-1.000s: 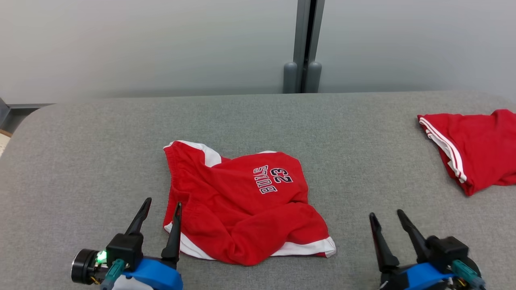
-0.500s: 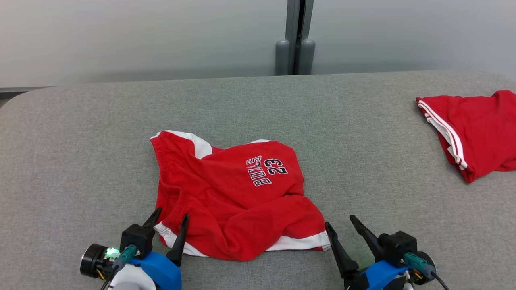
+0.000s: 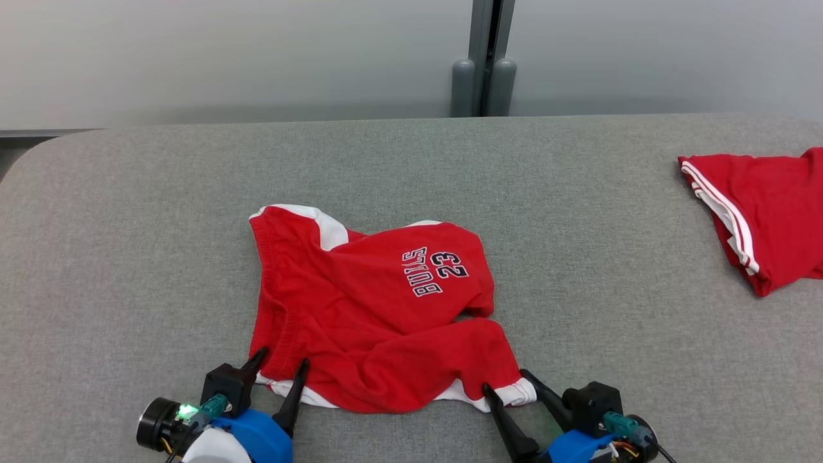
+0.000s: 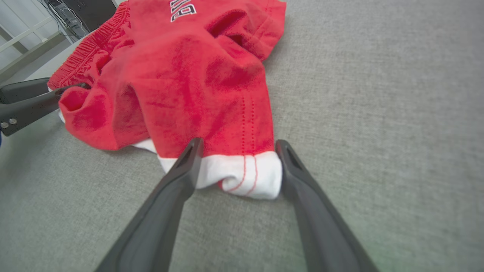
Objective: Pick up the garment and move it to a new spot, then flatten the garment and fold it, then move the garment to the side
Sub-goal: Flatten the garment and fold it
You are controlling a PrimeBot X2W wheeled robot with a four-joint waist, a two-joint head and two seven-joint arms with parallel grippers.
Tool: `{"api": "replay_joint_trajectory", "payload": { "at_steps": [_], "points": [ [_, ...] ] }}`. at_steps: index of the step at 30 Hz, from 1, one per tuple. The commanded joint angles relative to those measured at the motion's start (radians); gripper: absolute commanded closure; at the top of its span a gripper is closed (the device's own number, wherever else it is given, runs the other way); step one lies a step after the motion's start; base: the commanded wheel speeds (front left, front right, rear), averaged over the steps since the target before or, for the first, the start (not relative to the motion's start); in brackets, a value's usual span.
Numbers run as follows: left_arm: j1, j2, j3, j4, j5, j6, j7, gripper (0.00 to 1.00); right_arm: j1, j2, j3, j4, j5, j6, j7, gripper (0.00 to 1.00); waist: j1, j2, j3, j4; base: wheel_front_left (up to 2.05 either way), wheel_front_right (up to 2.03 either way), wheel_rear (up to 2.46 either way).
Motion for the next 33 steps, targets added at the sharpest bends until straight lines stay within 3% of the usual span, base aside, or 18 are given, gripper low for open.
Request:
{"api": "replay_joint_trajectory", "payload": {
  "at_steps": [1, 5, 6, 8, 9, 10, 18, 33],
  "points": [
    [-0.009, 0.007, -0.017, 0.015, -0.015, -0.001, -0.002, 0.00, -0.013, 0.001, 0.009, 0.005, 0.013, 0.000, -0.004, 0.00, -0.0001, -0.0001, 0.000, 0.001, 0.00, 0.00, 0.00],
    [-0.018, 0.017, -0.057, 0.036, -0.050, -0.001, 0.000, 0.00, -0.001, 0.001, 0.032, -0.004, 0.038, 0.000, -0.003, 0.00, -0.0001, -0.0001, 0.000, 0.002, 0.00, 0.00, 0.00],
    [-0.021, 0.018, -0.064, 0.039, -0.058, -0.001, 0.000, 0.00, 0.002, 0.002, 0.037, -0.006, 0.043, 0.000, -0.003, 0.43, -0.0001, -0.0001, -0.001, 0.002, 0.00, 0.00, 0.00],
    [-0.023, 0.017, -0.079, 0.047, -0.077, -0.001, 0.001, 0.71, 0.007, 0.002, 0.046, -0.015, 0.054, 0.000, -0.003, 1.00, -0.0001, -0.0001, -0.003, 0.001, 0.00, 0.00, 0.00],
    [-0.023, 0.017, -0.090, 0.051, -0.085, -0.001, 0.001, 0.89, 0.010, 0.002, 0.051, -0.019, 0.058, 0.000, -0.003, 1.00, -0.0001, -0.0001, -0.005, 0.001, 0.00, 0.00, 0.00],
    [-0.023, 0.017, -0.099, 0.053, -0.093, -0.001, 0.001, 1.00, 0.011, 0.002, 0.053, -0.030, 0.062, 0.000, -0.003, 1.00, -0.0001, -0.0001, -0.007, 0.001, 0.00, 0.00, 0.00],
    [-0.012, 0.028, -0.147, -0.006, -0.148, -0.001, -0.002, 1.00, 0.048, -0.020, 0.018, -0.145, 0.048, 0.000, -0.003, 1.00, -0.0001, -0.0001, -0.033, 0.000, 0.00, 0.00, 0.00],
    [-0.008, 0.059, -0.039, -0.480, -0.155, 0.020, -0.003, 1.00, 0.047, -0.098, -0.171, -0.451, 0.029, 0.000, -0.003, 1.00, -0.0001, -0.0001, -0.059, -0.017, 0.00, 0.00, 0.00]
  ]
}}
